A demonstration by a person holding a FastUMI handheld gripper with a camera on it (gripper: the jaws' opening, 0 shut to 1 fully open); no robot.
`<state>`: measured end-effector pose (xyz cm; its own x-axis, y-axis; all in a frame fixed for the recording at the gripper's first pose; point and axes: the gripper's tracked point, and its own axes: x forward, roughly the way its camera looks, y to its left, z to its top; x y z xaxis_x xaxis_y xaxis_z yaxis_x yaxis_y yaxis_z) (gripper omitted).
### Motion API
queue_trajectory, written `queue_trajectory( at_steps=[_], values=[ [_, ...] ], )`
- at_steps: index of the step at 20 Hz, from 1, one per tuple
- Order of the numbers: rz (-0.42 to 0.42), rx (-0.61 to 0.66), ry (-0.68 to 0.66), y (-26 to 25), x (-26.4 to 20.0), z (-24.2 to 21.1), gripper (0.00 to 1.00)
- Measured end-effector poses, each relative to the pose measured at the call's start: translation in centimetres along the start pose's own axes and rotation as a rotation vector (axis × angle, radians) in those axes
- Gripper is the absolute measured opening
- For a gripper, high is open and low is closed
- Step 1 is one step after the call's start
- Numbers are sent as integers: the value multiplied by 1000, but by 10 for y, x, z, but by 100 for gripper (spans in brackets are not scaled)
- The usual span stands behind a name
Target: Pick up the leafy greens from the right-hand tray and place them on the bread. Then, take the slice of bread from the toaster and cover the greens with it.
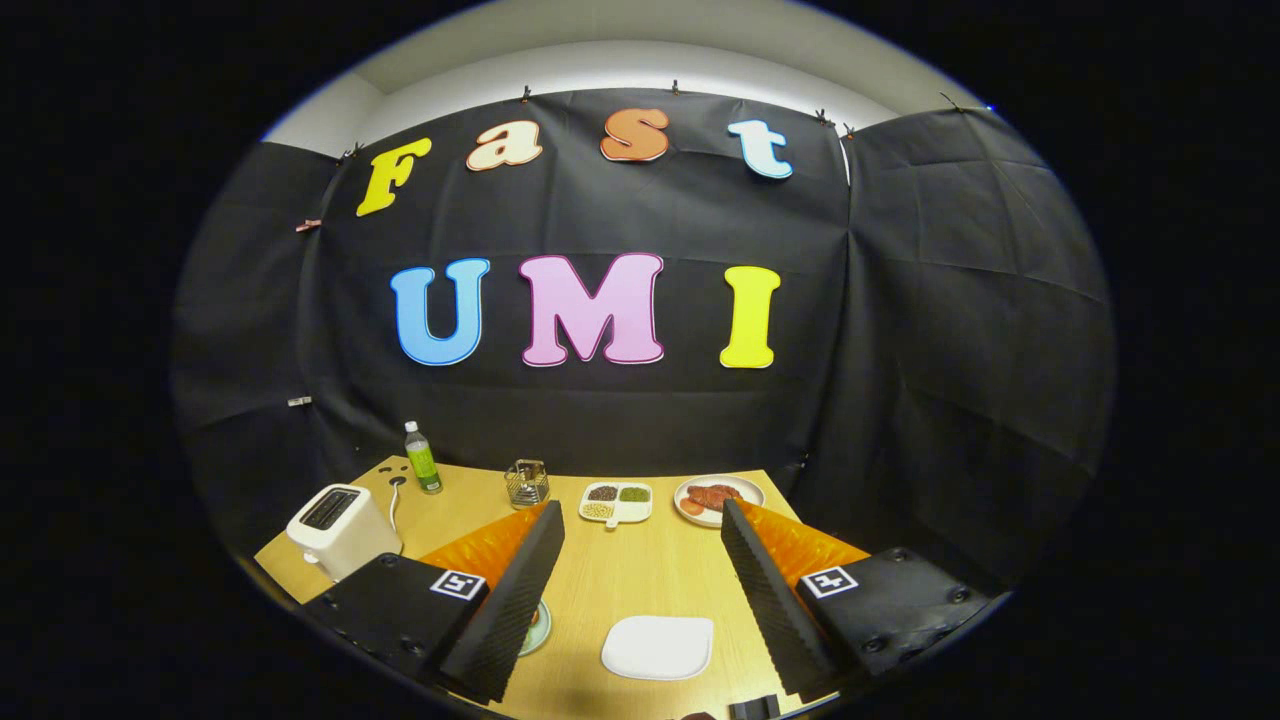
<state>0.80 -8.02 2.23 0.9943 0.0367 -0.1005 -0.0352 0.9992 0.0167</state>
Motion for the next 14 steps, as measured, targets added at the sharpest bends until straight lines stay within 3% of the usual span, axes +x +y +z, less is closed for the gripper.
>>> queue_trajectory(
  at_steps=[14],
  values=[
    [141, 24, 21, 0, 42, 5, 99]
  ],
)
